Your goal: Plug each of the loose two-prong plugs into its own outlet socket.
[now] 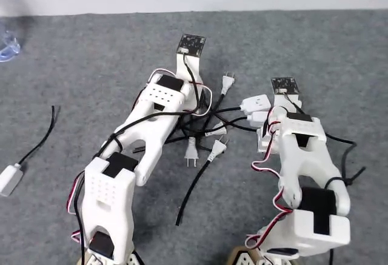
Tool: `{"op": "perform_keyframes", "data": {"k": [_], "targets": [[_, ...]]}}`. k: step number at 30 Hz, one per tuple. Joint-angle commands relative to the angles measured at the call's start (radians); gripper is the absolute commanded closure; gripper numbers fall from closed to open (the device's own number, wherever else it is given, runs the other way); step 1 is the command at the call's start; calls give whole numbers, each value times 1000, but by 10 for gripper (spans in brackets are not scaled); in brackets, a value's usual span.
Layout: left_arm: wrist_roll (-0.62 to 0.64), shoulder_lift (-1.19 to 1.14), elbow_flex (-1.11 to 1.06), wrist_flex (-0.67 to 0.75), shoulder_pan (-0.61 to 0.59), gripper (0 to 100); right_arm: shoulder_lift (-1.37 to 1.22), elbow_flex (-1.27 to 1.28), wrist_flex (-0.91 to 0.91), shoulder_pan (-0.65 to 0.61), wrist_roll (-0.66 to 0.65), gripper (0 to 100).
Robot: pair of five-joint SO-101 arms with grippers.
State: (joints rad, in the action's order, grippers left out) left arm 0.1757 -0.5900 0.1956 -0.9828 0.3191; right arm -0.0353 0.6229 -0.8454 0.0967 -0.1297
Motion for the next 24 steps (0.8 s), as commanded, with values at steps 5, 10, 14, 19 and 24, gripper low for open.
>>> {"op": "perform_keyframes", "data": {"k": [5, 10, 14, 19, 24], "targets": [[-120, 26, 53, -68, 41, 988, 5, -6, 1, -8, -12, 638], [-157, 169, 54, -226, 74, 988, 5, -6, 1, -8, -12, 638], [-158, 311, 53, -345, 55, 988, 4, -6, 1, -8, -12, 638], [-226, 459, 53, -514, 0, 988, 4, -6, 1, -24, -12, 638], [-304, 580, 53, -603, -57, 988, 4, -6, 1, -24, -12, 638]]}}
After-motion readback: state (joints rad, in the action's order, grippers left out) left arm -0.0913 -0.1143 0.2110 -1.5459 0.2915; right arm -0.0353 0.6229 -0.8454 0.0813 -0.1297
